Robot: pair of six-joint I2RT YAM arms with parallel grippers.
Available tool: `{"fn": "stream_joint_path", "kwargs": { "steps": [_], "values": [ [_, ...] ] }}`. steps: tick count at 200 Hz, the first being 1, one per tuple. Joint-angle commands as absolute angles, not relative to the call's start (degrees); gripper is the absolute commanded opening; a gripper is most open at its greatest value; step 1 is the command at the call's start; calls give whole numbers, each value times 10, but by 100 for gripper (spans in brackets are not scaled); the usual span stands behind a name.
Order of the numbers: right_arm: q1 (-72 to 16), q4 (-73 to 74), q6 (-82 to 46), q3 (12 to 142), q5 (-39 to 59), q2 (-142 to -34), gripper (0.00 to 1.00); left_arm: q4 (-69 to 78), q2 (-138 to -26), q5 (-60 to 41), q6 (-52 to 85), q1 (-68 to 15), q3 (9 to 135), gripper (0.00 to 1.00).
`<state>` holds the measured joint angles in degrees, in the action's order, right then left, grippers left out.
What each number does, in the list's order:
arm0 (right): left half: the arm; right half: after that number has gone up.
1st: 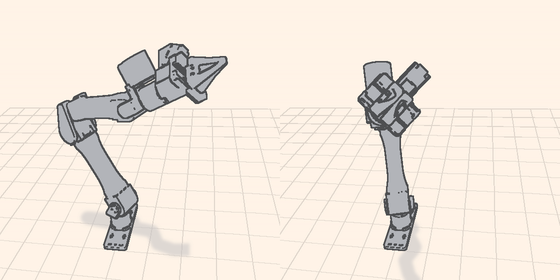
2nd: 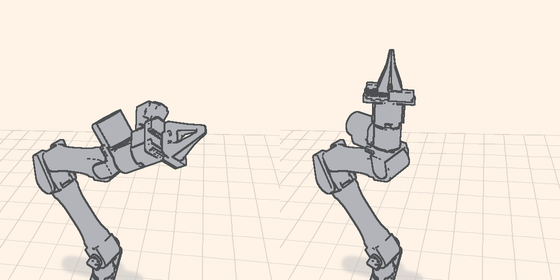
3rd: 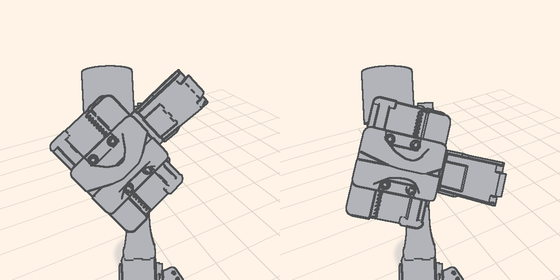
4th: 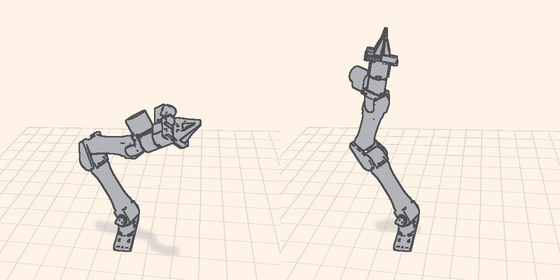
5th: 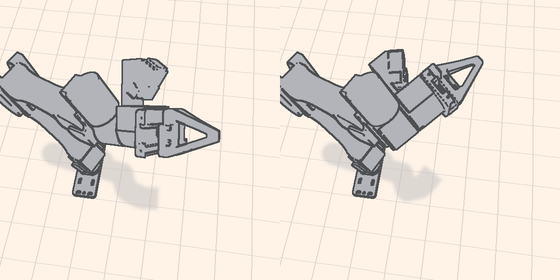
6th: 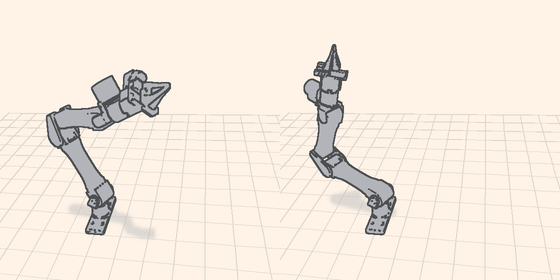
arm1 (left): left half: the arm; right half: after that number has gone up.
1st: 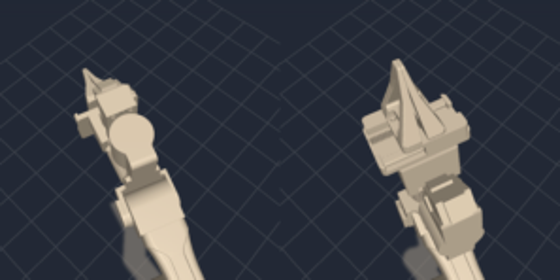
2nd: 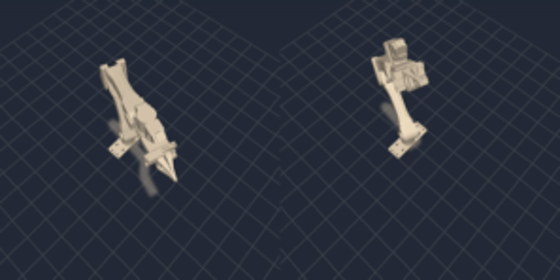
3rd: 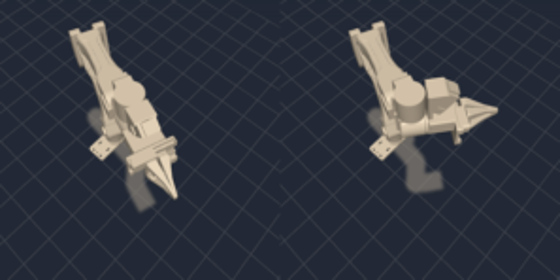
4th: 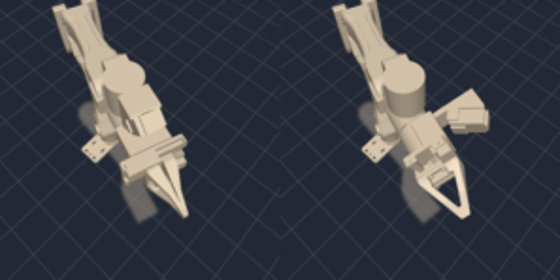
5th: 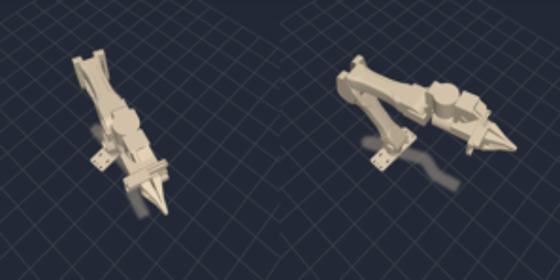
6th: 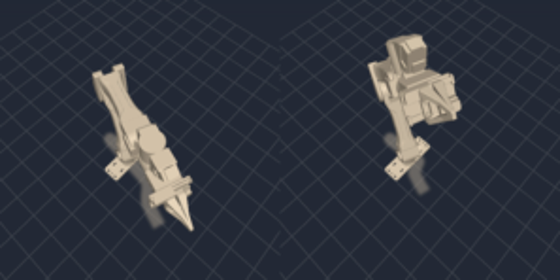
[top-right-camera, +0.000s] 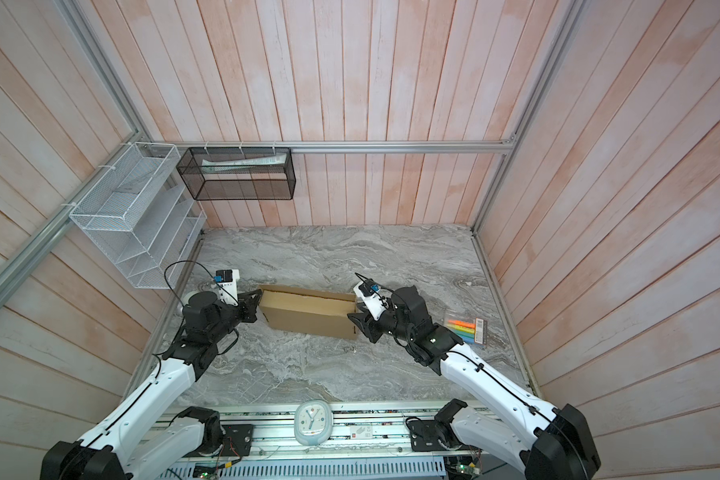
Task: Fold the paper box
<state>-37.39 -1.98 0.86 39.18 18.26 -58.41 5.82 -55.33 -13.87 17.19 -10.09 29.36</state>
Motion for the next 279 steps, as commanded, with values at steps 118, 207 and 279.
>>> {"fn": "stream_joint_path", "kwargs": {
  "steps": [118,207,279],
  "values": [
    [-369,-10,13,390,206,-609,40,-1,-554,-144,174,-104,283,0],
    [-368,-18,20,407,215,-621,39,3,-557,-148,174,-104,282,0],
    [-368,-60,47,418,177,-601,44,5,-556,-143,176,-105,281,0]
  ]
}}
